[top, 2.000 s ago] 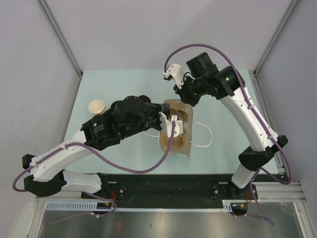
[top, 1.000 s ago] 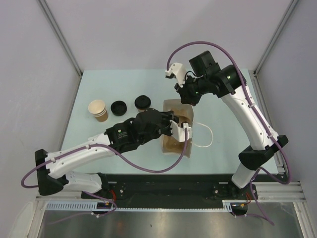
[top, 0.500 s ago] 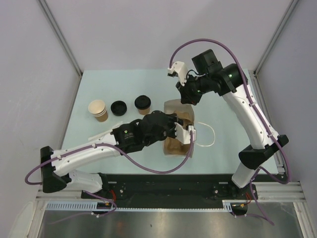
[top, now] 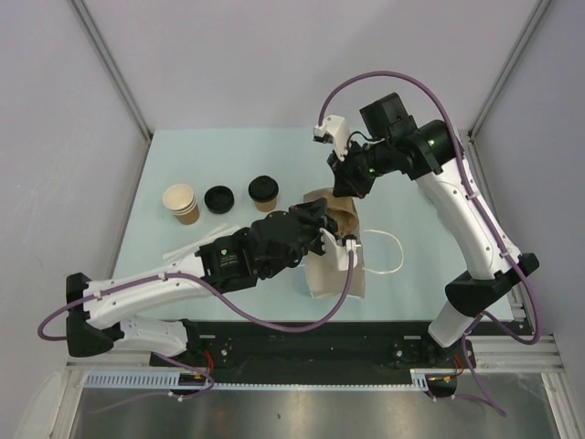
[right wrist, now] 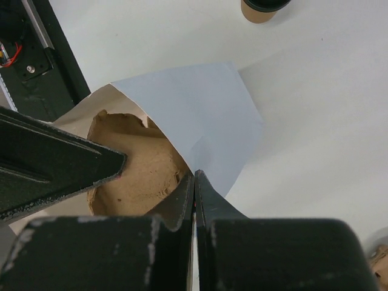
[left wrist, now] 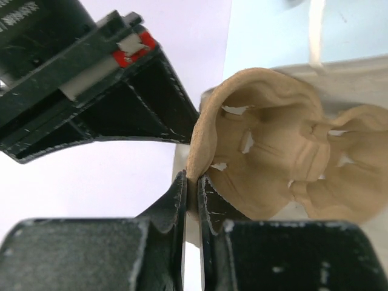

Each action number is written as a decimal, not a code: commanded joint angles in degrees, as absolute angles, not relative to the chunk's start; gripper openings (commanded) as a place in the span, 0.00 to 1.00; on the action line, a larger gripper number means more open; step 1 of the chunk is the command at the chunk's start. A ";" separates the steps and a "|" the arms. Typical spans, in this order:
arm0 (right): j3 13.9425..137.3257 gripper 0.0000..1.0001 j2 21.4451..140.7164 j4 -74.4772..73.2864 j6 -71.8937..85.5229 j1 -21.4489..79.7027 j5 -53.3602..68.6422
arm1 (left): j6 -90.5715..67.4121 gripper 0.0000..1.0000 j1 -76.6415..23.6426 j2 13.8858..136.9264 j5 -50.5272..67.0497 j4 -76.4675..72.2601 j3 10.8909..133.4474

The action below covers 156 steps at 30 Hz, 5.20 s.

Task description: Pack the takeout coffee

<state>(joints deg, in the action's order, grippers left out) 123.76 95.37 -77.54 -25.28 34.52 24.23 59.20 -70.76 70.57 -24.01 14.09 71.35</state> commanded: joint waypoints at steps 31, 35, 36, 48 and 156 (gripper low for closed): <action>125.60 0.00 99.93 -81.83 -24.08 30.06 33.05 | 53.09 0.00 -64.34 70.13 -17.32 11.06 60.47; 126.39 0.00 100.28 -81.74 -24.17 30.41 33.05 | 50.98 0.00 -62.58 71.89 -15.65 13.71 62.48; 126.30 0.00 100.37 -81.83 -24.26 30.50 33.05 | 50.54 0.00 -62.23 72.07 -14.86 14.32 62.93; 126.74 0.00 100.81 -82.35 -25.13 30.41 34.01 | 47.03 0.00 -58.97 76.72 -9.41 22.93 68.55; 119.28 0.00 95.12 -86.84 -29.18 28.81 36.92 | 17.05 0.89 -31.91 58.72 11.42 36.83 83.86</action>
